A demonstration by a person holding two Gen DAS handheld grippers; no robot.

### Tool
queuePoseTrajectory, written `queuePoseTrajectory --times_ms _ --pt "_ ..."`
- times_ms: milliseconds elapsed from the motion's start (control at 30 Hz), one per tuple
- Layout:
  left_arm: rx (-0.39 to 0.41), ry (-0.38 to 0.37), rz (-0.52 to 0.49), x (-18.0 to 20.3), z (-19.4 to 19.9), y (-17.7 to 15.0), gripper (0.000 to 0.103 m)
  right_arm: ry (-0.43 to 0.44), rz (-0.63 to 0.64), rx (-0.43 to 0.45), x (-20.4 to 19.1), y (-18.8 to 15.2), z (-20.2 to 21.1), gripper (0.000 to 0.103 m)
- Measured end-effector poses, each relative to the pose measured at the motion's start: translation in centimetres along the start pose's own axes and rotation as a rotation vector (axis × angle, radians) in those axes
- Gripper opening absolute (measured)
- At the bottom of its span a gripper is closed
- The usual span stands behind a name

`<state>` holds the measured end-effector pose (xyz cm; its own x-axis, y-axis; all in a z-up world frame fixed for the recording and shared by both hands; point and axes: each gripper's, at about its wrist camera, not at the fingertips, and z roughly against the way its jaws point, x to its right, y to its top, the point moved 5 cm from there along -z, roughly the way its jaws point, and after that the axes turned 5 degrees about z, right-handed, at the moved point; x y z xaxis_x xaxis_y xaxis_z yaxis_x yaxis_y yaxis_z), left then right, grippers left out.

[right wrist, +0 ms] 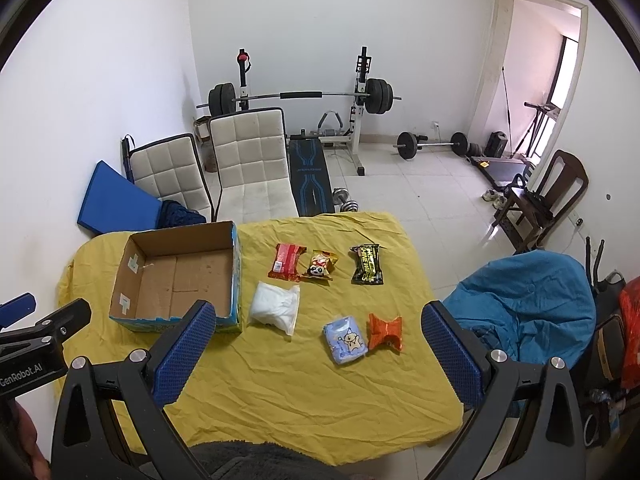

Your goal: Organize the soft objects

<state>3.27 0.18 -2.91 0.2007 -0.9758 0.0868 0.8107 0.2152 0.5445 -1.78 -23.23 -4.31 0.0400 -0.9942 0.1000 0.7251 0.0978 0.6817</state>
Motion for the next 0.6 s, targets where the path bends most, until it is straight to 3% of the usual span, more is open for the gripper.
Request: queuePoseTrajectory --times_ms 600 --pt "0.009 -0.004 -0.001 -0.1 0.13 0.39 0.103 0.02 0.009 0.024 -0.34 0.67 0.6 0.103"
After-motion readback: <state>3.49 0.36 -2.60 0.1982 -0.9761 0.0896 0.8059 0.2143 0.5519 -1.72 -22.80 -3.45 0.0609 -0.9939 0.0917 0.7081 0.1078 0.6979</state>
